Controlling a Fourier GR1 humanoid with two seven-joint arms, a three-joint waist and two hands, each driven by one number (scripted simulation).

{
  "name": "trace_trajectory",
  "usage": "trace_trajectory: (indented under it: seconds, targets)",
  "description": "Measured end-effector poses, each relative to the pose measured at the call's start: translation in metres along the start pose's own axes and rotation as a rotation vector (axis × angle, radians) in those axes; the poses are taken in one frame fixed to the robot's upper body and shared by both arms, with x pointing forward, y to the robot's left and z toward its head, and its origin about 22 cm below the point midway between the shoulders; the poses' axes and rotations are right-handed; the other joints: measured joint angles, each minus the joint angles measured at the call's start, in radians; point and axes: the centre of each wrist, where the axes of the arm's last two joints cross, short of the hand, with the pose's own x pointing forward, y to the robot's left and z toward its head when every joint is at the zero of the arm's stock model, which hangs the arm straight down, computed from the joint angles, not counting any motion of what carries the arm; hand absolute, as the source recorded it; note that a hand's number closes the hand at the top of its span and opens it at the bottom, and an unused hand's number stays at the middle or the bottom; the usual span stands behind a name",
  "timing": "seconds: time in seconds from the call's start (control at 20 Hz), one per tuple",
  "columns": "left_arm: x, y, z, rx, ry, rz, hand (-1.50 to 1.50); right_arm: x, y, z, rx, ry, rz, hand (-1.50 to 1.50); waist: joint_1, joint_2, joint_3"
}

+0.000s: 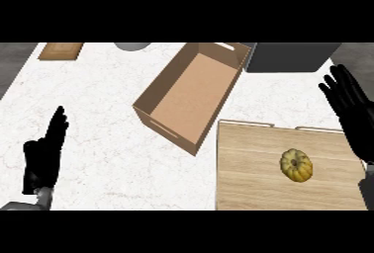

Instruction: Pick the squash from the tray and place it in the cardboard box

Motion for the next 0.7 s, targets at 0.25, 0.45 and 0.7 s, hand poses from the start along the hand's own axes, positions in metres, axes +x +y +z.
trace_trajectory:
  seconds: [0.25,0.45,0.7]
  targets:
    - [0.004,0.023,-0.011,0.029,-0.040,-0.110,0.00,0.001,0.003,0.004,0.087,0.104,0.232,-1.50,0.013,0.022,0.006]
    - [0.007,0.035,-0.016,0.032,-0.059,-0.181,0.00,0.017,-0.009,0.007,0.272,0.163,0.702,-1.50,0.045,0.029,-0.009]
    - [0.002,0.050,-0.026,0.044,-0.032,-0.221,0.00,-0.010,-0.038,0.032,0.361,0.208,0.890,-1.50,0.016,0.031,0.005]
